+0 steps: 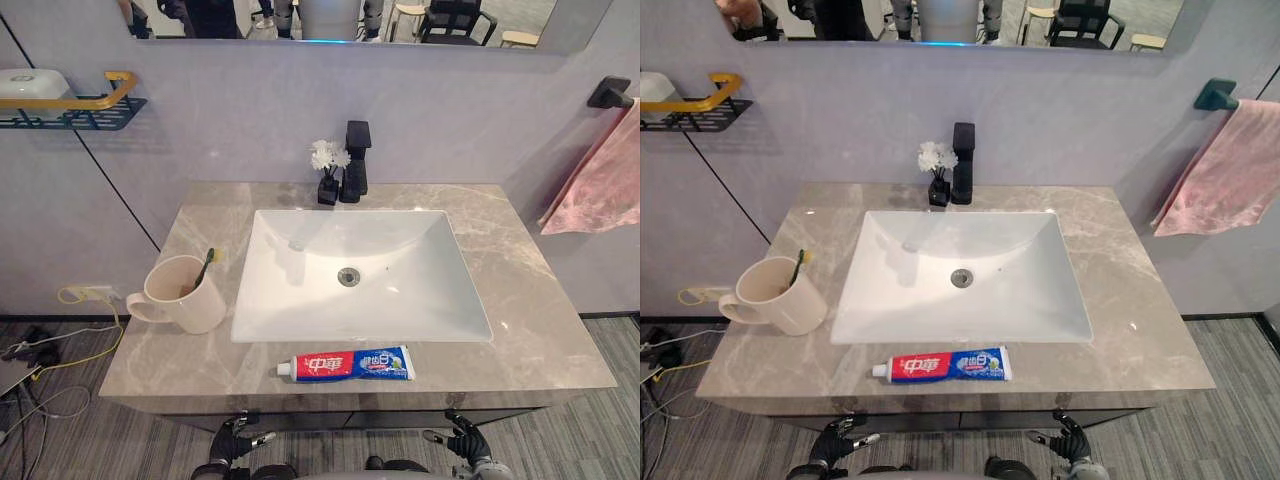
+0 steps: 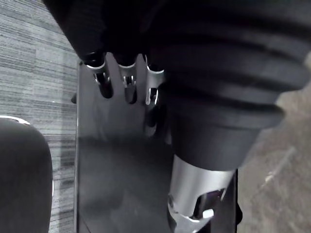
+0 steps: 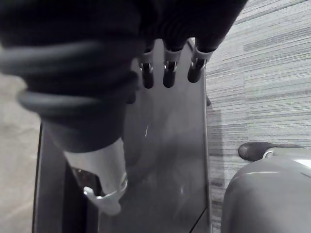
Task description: Organize washtable
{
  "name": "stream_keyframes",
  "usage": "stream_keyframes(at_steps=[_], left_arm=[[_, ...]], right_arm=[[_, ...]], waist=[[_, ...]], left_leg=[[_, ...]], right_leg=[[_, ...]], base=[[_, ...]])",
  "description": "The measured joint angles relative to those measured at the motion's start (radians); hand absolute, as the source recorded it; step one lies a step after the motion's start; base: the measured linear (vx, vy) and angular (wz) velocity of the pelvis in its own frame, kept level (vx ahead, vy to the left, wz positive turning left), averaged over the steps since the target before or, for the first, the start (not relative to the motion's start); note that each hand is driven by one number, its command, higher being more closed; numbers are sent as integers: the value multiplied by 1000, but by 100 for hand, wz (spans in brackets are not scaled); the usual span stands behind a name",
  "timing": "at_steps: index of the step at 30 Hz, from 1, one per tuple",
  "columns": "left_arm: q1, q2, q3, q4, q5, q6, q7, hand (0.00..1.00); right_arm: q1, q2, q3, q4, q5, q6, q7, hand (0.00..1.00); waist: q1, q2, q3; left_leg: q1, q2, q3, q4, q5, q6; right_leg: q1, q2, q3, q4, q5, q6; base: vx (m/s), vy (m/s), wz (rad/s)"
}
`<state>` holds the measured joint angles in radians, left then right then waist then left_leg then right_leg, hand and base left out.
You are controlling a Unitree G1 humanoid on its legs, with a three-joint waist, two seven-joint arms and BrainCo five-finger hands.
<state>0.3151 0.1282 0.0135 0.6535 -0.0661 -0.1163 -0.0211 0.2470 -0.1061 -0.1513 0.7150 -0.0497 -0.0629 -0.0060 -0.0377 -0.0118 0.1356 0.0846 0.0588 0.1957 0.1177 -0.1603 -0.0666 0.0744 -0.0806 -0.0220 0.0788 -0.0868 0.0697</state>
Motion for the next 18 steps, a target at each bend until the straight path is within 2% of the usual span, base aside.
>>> stream_keyframes(at_steps=[3, 5, 18], left_arm=[[0, 1, -2, 21, 1, 0, -1, 0], [1, 0, -2, 32, 0, 2, -1, 0], [-18, 2, -1, 33, 0, -7, 0, 0]], right_arm=[[4, 0, -5, 17, 0, 0, -6, 0], [7, -1, -18, 23, 0, 0, -12, 0], [-21, -10, -29, 72, 9, -2, -10, 0]], waist=[[-1, 5, -13], [-1, 14, -16], [0, 20, -28]], left_leg=[[16, -15, -2, -13, 19, 29], [17, -20, -9, -13, 21, 33], [34, -21, -45, -58, 60, 34]], right_leg=[[9, -9, -3, -16, 2, 4], [12, -11, -6, -21, 2, 5], [26, -8, -30, -31, 11, 11]], base=[[153, 86, 0], [102, 29, 2], [-40, -13, 7]])
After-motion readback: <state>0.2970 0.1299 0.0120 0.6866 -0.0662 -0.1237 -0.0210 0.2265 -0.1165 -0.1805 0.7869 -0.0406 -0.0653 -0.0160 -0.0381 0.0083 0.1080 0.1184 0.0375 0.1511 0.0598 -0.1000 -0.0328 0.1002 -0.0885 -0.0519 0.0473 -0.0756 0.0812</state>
